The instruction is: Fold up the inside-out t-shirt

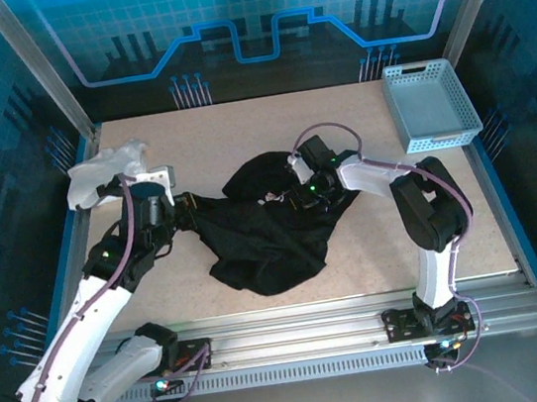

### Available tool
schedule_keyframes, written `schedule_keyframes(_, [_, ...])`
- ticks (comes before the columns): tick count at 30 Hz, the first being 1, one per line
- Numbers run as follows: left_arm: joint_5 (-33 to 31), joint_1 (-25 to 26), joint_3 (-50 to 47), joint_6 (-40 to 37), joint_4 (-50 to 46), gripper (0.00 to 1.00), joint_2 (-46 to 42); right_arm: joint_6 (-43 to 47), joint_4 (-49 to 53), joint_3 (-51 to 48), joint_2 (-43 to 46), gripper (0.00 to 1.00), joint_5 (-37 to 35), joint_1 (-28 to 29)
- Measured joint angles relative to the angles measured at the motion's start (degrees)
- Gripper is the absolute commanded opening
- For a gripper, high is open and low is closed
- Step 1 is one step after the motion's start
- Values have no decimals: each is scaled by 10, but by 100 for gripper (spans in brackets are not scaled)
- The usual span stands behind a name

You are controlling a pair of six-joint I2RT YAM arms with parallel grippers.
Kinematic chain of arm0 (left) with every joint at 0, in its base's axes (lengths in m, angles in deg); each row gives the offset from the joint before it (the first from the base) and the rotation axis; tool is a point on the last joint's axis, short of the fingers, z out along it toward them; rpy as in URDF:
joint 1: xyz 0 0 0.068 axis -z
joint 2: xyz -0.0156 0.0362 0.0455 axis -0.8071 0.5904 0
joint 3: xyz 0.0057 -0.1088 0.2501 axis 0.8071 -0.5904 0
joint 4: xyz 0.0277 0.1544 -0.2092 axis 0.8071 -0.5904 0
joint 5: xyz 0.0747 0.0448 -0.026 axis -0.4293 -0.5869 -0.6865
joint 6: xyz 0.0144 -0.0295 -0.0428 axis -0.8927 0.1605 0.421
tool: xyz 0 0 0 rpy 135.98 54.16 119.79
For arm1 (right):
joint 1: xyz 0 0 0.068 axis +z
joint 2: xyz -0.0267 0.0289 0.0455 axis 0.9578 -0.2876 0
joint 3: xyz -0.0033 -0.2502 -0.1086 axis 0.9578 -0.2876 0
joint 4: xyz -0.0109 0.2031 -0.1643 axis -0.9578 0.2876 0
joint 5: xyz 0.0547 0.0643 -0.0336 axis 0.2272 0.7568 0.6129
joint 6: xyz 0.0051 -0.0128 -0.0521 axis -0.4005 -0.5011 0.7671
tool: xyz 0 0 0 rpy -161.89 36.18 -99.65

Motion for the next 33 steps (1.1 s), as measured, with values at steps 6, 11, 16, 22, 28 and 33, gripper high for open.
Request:
schedule_keyframes(6, [8,-39,59,0,-11,0,0,1,-5,-27,149,0,-21,-45])
schedule_keyframes(11, [30,-71,168,0,-12,0,10,5,-12,-20,353,0,-53,-111])
schedule_keyframes(16, [36,-103,263,0,-7,0,17,11,-11,13,443,0,-66,-118])
schedule_keyframes(22, [36,-131,285,-17,-12,0,19,6,-19,-18,450,8,-66,-85])
schedule_keyframes(28, [36,-174,245,-45,-33,0,45,3,-38,-42,297,26,-73,-54])
schedule_keyframes(33, [51,-189,214,-58,-57,0,56,10,-4,-40,181,45,-88,-54])
